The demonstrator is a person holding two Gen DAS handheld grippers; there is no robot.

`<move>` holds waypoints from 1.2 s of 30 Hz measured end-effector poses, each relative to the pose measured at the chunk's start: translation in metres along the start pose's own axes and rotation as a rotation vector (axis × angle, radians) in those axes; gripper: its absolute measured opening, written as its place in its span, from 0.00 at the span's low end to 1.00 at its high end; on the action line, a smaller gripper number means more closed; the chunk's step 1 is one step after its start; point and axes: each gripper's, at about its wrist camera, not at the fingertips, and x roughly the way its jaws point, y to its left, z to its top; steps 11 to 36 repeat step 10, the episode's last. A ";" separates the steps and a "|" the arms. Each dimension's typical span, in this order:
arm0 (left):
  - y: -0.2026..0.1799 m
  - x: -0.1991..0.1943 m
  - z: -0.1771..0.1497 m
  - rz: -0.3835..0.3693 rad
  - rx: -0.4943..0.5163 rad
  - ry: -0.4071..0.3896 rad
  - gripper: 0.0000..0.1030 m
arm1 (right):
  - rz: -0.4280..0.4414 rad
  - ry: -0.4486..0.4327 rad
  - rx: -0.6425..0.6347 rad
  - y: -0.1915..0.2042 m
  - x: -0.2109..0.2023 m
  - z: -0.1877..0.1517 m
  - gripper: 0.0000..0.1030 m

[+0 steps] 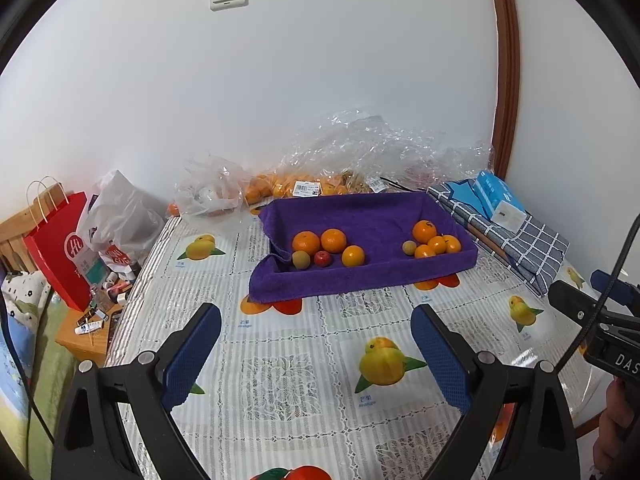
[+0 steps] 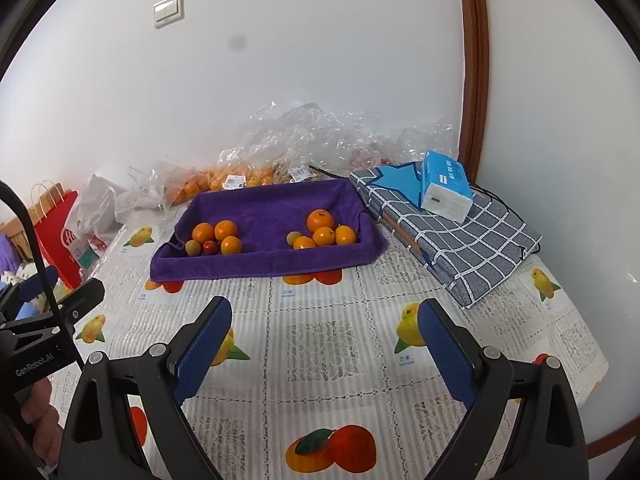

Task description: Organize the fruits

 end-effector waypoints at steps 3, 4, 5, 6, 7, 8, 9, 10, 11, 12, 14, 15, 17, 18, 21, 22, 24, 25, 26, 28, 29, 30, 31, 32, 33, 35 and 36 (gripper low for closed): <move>0.000 0.001 0.000 -0.001 -0.001 0.000 0.94 | 0.015 0.002 0.005 -0.002 0.003 -0.001 0.91; 0.000 0.003 0.000 -0.002 -0.001 0.001 0.94 | 0.018 0.002 0.008 -0.002 0.004 -0.001 0.91; 0.001 0.004 0.000 -0.002 -0.005 0.004 0.94 | 0.022 0.003 0.009 -0.003 0.006 -0.002 0.91; 0.001 0.006 0.000 -0.006 -0.008 0.007 0.94 | 0.024 0.005 0.010 -0.003 0.007 -0.001 0.91; 0.001 0.008 0.000 -0.011 -0.009 0.012 0.94 | 0.026 0.008 0.011 -0.003 0.008 -0.001 0.91; 0.002 0.011 0.001 -0.011 -0.009 0.016 0.94 | 0.027 0.010 0.012 -0.003 0.010 -0.001 0.91; 0.002 0.013 0.000 -0.010 -0.009 0.019 0.94 | 0.031 0.010 0.014 -0.004 0.011 -0.001 0.91; 0.002 0.015 0.000 -0.010 -0.009 0.018 0.93 | 0.035 0.010 0.015 -0.004 0.013 -0.001 0.91; 0.002 0.015 0.000 -0.010 -0.009 0.018 0.93 | 0.035 0.010 0.015 -0.004 0.013 -0.001 0.91; 0.002 0.015 0.000 -0.010 -0.009 0.018 0.93 | 0.035 0.010 0.015 -0.004 0.013 -0.001 0.91; 0.002 0.015 0.000 -0.010 -0.009 0.018 0.93 | 0.035 0.010 0.015 -0.004 0.013 -0.001 0.91; 0.002 0.015 0.000 -0.010 -0.009 0.018 0.93 | 0.035 0.010 0.015 -0.004 0.013 -0.001 0.91; 0.002 0.015 0.000 -0.010 -0.009 0.018 0.93 | 0.035 0.010 0.015 -0.004 0.013 -0.001 0.91; 0.002 0.015 0.000 -0.010 -0.009 0.018 0.93 | 0.035 0.010 0.015 -0.004 0.013 -0.001 0.91; 0.002 0.015 0.000 -0.010 -0.009 0.018 0.93 | 0.035 0.010 0.015 -0.004 0.013 -0.001 0.91; 0.002 0.015 0.000 -0.010 -0.009 0.018 0.93 | 0.035 0.010 0.015 -0.004 0.013 -0.001 0.91; 0.002 0.015 0.000 -0.010 -0.009 0.018 0.93 | 0.035 0.010 0.015 -0.004 0.013 -0.001 0.91; 0.002 0.015 0.000 -0.010 -0.009 0.018 0.93 | 0.035 0.010 0.015 -0.004 0.013 -0.001 0.91; 0.002 0.015 0.000 -0.010 -0.009 0.018 0.93 | 0.035 0.010 0.015 -0.004 0.013 -0.001 0.91; 0.002 0.015 0.000 -0.010 -0.009 0.018 0.93 | 0.035 0.010 0.015 -0.004 0.013 -0.001 0.91; 0.002 0.015 0.000 -0.010 -0.009 0.018 0.93 | 0.035 0.010 0.015 -0.004 0.013 -0.001 0.91; 0.002 0.015 0.000 -0.010 -0.009 0.018 0.93 | 0.035 0.010 0.015 -0.004 0.013 -0.001 0.91; 0.002 0.015 0.000 -0.010 -0.009 0.018 0.93 | 0.035 0.010 0.015 -0.004 0.013 -0.001 0.91; 0.002 0.015 0.000 -0.010 -0.009 0.018 0.93 | 0.035 0.010 0.015 -0.004 0.013 -0.001 0.91; 0.002 0.015 0.000 -0.010 -0.009 0.018 0.93 | 0.035 0.010 0.015 -0.004 0.013 -0.001 0.91; 0.002 0.015 0.000 -0.010 -0.009 0.018 0.93 | 0.035 0.010 0.015 -0.004 0.013 -0.001 0.91; 0.002 0.015 0.000 -0.010 -0.009 0.018 0.93 | 0.035 0.010 0.015 -0.004 0.013 -0.001 0.91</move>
